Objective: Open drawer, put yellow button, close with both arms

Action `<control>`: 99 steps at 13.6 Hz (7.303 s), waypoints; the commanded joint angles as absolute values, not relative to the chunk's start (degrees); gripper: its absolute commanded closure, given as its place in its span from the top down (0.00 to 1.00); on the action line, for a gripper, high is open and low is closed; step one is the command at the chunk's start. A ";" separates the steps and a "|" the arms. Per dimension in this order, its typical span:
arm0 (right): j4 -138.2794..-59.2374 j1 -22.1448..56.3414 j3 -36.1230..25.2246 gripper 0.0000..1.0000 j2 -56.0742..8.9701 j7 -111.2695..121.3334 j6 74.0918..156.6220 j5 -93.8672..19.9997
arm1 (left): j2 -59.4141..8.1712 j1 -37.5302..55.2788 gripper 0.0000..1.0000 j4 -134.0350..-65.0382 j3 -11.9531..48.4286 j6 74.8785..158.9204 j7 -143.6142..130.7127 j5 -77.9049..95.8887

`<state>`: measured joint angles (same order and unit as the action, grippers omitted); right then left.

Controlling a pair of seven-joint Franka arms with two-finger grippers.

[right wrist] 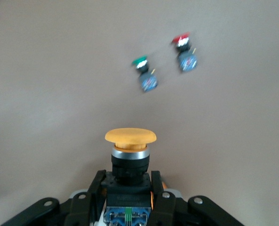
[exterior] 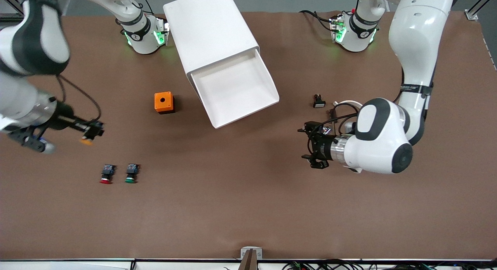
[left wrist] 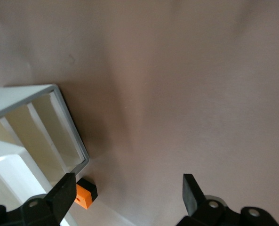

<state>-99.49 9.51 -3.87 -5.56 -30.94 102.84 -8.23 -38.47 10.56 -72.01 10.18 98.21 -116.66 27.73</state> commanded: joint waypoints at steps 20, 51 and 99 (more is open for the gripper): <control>-90.36 51.50 -4.66 0.00 -21.26 -104.23 115.05 -1.67 | -34.19 12.39 0.99 -76.99 21.26 98.52 -56.34 -0.69; -78.14 14.26 -5.45 1.00 -16.26 -11.37 86.51 -2.20 | -37.79 33.74 1.00 -77.17 22.24 114.26 -82.43 -2.46; -93.16 -2.20 -5.10 1.00 8.88 3.43 83.93 -0.44 | -7.13 -3.25 1.00 -80.42 15.39 82.28 -25.78 -9.15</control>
<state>-91.44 -1.58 -5.82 7.35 2.79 83.09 -0.94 -11.49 -3.40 -78.13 17.37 84.48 -31.78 -10.10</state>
